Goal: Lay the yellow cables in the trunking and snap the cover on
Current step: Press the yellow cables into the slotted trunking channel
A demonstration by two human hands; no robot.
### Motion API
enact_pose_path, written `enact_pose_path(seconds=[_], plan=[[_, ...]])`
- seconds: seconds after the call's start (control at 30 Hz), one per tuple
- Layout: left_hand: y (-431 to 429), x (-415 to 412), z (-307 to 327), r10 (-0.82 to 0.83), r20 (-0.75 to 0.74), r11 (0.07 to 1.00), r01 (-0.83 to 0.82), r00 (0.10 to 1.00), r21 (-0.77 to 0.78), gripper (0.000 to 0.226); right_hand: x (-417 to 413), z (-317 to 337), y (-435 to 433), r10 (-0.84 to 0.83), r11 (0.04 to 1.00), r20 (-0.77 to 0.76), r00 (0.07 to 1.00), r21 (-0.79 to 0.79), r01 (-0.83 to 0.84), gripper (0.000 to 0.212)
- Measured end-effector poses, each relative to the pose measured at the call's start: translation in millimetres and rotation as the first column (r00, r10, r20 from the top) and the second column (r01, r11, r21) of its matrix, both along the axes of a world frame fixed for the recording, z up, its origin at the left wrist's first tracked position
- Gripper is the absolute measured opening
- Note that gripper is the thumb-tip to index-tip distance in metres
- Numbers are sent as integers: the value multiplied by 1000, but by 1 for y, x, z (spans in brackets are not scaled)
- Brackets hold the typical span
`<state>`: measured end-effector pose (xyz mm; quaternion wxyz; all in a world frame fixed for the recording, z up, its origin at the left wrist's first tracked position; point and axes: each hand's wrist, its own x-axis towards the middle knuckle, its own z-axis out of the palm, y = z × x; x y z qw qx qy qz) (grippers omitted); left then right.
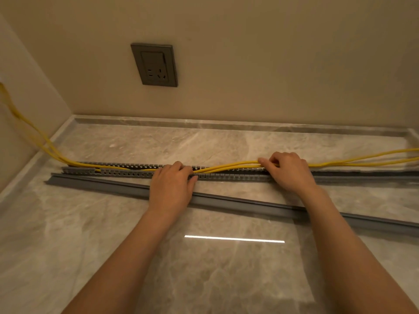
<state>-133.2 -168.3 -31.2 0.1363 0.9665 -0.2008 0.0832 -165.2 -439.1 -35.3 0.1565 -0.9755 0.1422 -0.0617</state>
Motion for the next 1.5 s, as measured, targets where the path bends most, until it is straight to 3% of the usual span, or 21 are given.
enact_pose_path(seconds=[0.27,0.5,0.67,0.8,1.0,1.13,1.23,1.5], plan=[[-3,-4,-1,-13,-33,998,11,999,-58,20,-5,5,8,-41,999,333,942,42,29,34],[1,-2,-2,-48,-39,995,45,998,-87,23,-23,-10,13,-89,992,398,913,118,45,29],[-3,0,1,-36,-5,999,36,999,1,27,-17,-9,12,-154,966,319,935,248,74,27],[-15,-7,3,-142,49,989,143,989,-35,28,-18,-20,16,-20,999,229,973,43,10,27],[-57,-20,3,-348,-99,937,346,932,-35,50,-18,-27,9,63,986,-77,995,-150,-74,57],[-89,-22,-5,-344,-218,926,368,913,78,63,-17,-27,8,87,983,-100,991,-154,-102,65],[-105,-22,-14,-317,-252,935,346,914,79,66,-17,-28,7,85,982,-112,990,-161,-103,64],[-107,-22,-33,-298,-139,951,306,944,40,66,-16,-31,6,109,989,-61,992,-99,-114,62]])
